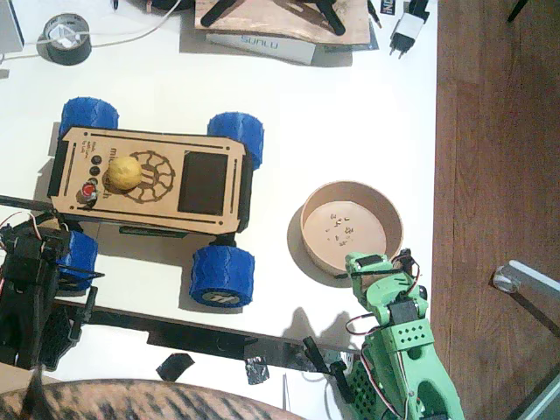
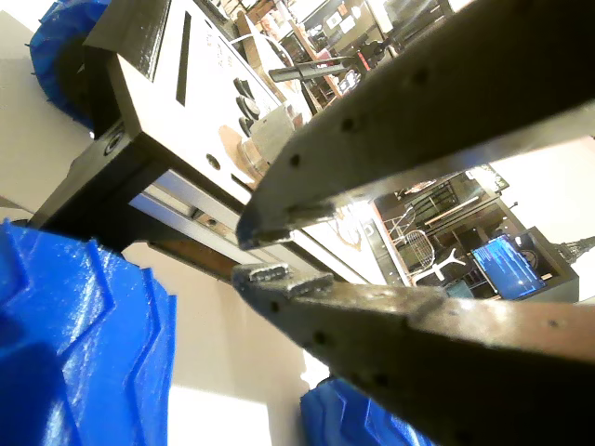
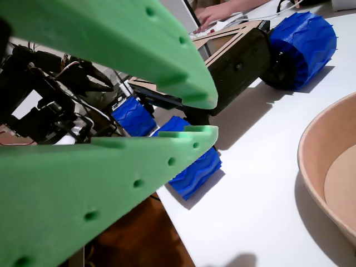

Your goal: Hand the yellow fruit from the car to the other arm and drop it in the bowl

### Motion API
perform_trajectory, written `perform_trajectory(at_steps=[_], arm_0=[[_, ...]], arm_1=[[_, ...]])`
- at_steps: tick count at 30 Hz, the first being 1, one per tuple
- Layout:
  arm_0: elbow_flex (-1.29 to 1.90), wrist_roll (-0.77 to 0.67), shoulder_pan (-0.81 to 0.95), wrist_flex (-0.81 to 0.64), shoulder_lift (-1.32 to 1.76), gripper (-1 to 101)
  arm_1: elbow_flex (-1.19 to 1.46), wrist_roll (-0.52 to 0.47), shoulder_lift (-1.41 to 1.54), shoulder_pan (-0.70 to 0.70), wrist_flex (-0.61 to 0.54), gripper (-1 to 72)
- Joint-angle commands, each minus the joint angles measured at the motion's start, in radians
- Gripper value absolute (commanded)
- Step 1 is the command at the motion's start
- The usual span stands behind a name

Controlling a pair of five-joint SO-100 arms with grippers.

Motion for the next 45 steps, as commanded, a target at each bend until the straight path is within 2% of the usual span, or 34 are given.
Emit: perform_trajectory(at_steps=[1, 6, 10, 15, 23, 26, 28, 33, 37, 42, 45], arm_0=[[0.048, 0.008, 0.008, 0.015, 0.083, 0], [-0.198, 0.008, 0.008, -0.012, -0.199, 0], [-0.385, 0.008, 0.008, -0.003, -0.261, 0], [-0.63, 0.008, 0.009, -0.032, -0.566, 0], [-0.749, 0.008, 0.025, -0.044, -0.655, 5], [-0.746, 0.005, 0.092, -0.107, -0.719, 8], [-0.753, -0.002, 0.156, -0.17, -0.792, 16], [-0.753, -0.008, 0.282, -0.351, -0.98, 22], [-0.753, -0.009, 0.307, -0.419, -1.071, 26], [-0.755, -0.006, 0.307, -0.545, -1.198, 34], [-0.755, -0.006, 0.307, -0.558, -1.212, 39]], arm_1=[[-0.003, -0.017, 0.005, -0.002, 0.0, 0.2], [-0.003, -0.017, 0.005, -0.002, 0.0, 0.2], [-0.003, -0.017, 0.005, -0.003, 0.0, 0.2], [-0.003, -0.018, 0.005, -0.003, 0.0, 0.2], [-0.003, -0.02, 0.005, -0.003, 0.0, 0.2], [-0.003, -0.02, 0.005, -0.003, 0.0, 0.2], [-0.003, -0.02, 0.005, -0.003, 0.0, 0.2], [-0.003, -0.02, 0.005, -0.003, 0.0, 0.2], [-0.003, -0.02, 0.005, -0.003, 0.002, 0.2], [-0.003, -0.021, 0.005, -0.005, 0.002, 0.2], [-0.003, -0.023, 0.005, -0.006, 0.002, 0.2]])
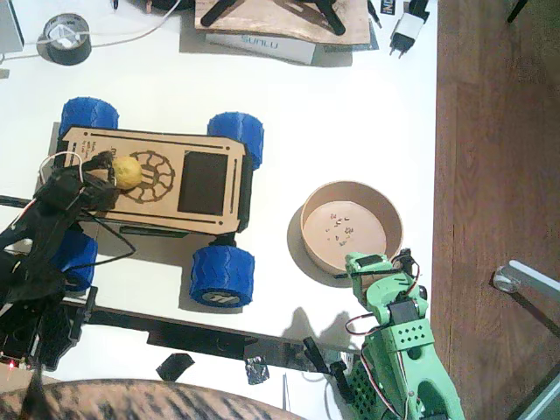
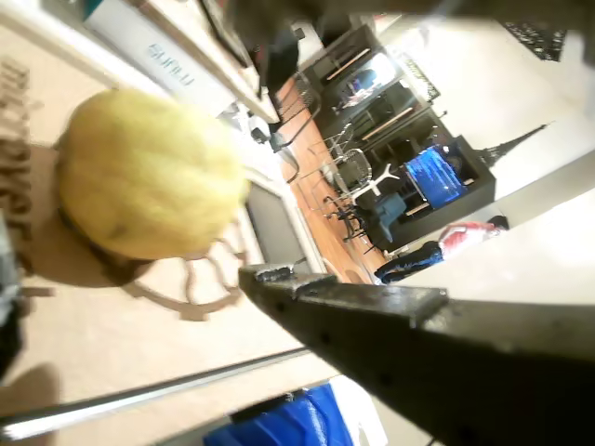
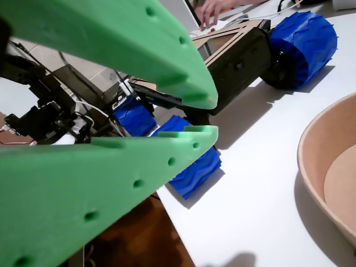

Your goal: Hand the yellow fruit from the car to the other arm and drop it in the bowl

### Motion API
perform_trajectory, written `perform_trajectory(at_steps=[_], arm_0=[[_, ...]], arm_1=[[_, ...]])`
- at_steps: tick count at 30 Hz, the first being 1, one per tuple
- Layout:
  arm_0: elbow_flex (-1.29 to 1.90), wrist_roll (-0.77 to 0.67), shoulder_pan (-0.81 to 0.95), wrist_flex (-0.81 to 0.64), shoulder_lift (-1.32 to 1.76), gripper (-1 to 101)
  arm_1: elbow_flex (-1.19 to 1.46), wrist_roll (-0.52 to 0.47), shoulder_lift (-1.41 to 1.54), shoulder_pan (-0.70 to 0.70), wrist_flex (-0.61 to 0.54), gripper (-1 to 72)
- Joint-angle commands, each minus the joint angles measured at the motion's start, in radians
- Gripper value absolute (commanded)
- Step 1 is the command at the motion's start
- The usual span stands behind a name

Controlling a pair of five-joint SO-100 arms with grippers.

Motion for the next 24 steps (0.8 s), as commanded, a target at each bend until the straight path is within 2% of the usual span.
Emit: perform_trajectory(at_steps=[1, 5, 12, 15, 24], arm_0=[[-0.052, -0.006, 0.003, -0.032, -0.014, 41], [-0.054, -0.006, -0.006, -0.049, -0.061, 48], [-0.054, -0.006, -0.006, -0.041, -0.077, 52], [-0.054, 0.006, -0.006, -0.046, -0.077, 57], [-0.057, 0.008, -0.003, -0.199, -0.16, 56]], arm_1=[[-0.003, -0.017, 0.005, -0.006, 0.002, 0.2], [-0.003, -0.017, 0.005, -0.006, 0.002, 0.2], [-0.003, -0.018, 0.005, -0.006, 0.002, 0.2], [-0.003, -0.018, 0.005, -0.015, 0.002, 0.2], [-0.003, -0.021, 0.005, -0.006, 0.002, 0.2]])
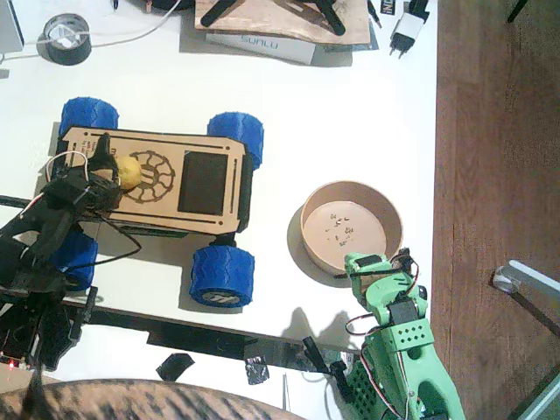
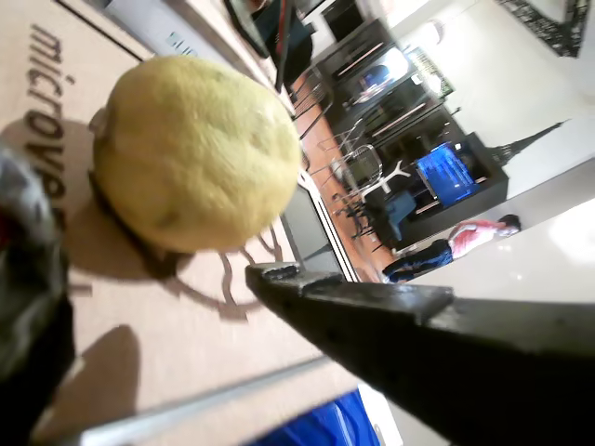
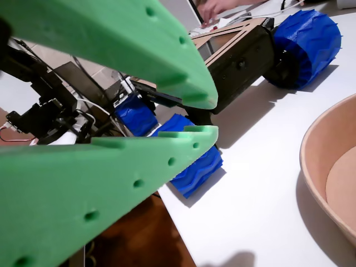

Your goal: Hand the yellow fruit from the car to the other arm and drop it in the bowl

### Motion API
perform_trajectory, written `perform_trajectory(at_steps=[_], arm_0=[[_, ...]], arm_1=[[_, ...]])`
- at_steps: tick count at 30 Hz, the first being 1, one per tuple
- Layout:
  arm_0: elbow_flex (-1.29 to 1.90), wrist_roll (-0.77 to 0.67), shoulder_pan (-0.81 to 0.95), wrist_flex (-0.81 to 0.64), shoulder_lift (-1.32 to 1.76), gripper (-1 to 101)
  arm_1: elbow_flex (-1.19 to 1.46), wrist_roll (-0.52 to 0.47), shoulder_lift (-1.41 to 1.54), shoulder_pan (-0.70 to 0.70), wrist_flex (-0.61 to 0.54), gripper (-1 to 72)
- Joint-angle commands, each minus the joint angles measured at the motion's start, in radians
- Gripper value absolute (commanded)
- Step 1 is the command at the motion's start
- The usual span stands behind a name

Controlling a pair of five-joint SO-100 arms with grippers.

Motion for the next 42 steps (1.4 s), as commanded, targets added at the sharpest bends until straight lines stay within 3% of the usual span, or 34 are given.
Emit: perform_trajectory(at_steps=[1, 9, 42], arm_0=[[-0.054, 0.008, -0.003, -0.066, -0.014, 56], [-0.242, 0.009, 0.005, 0.061, -0.164, 57], [-0.258, 0.011, 0.008, 0.054, -0.288, 51]], arm_1=[[-0.003, -0.017, 0.005, 0.002, 0.002, 0.2], [-0.003, -0.021, 0.005, 0.008, 0.002, 0.2], [-0.003, -0.026, 0.003, -0.005, 0.005, 0.2]])
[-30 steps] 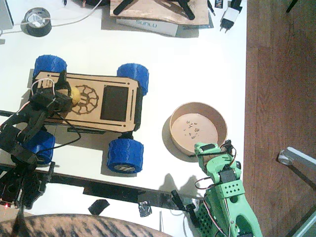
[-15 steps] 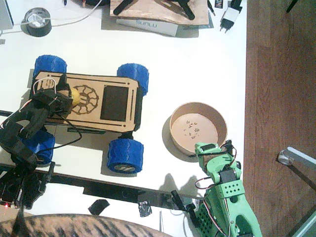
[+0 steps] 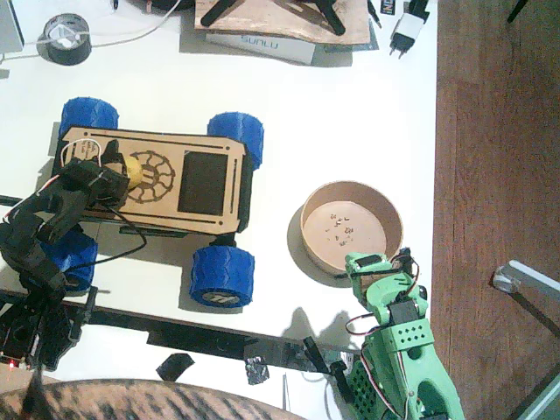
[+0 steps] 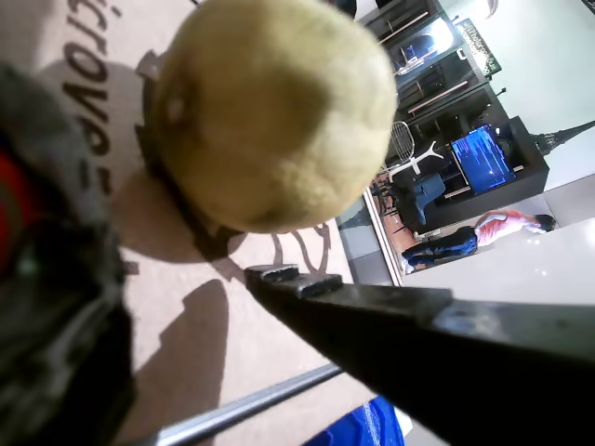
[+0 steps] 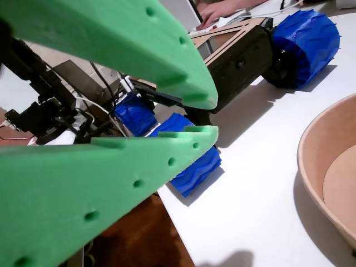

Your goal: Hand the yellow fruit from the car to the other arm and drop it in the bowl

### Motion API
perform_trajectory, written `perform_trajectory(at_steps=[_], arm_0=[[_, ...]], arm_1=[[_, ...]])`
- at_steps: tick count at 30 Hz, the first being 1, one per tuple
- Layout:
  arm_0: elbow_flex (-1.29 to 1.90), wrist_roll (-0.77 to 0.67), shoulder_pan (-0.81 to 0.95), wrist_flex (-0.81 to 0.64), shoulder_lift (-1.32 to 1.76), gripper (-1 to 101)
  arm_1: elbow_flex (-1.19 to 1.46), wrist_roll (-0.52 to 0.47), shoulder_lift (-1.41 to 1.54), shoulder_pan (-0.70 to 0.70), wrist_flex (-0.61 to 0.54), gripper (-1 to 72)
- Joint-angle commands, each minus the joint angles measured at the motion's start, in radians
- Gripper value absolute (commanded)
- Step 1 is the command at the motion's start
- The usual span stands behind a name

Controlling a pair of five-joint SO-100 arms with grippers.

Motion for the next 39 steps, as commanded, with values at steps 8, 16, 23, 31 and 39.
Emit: perform_trajectory(at_steps=[8, 16, 23, 31, 39], arm_0=[[-0.044, 0.011, 0.006, -0.064, 0.005, 49], [-0.046, 0.009, 0.006, -0.109, -0.015, 49], [-0.046, 0.009, 0.006, -0.112, -0.026, 34], [-0.046, 0.009, 0.006, -0.114, -0.023, 0], [-0.044, 0.009, 0.006, -0.114, -0.02, 0]], arm_1=[[-0.003, -0.015, 0.003, -0.008, 0.0, 0.2], [-0.035, -0.032, 0.003, 0.0, 0.035, 0.2], [-0.037, -0.032, 0.003, 0.003, 0.035, 0.2], [-0.038, -0.031, 0.005, 0.015, 0.035, 0.2], [-0.04, -0.029, 0.005, 0.015, 0.035, 0.2]])
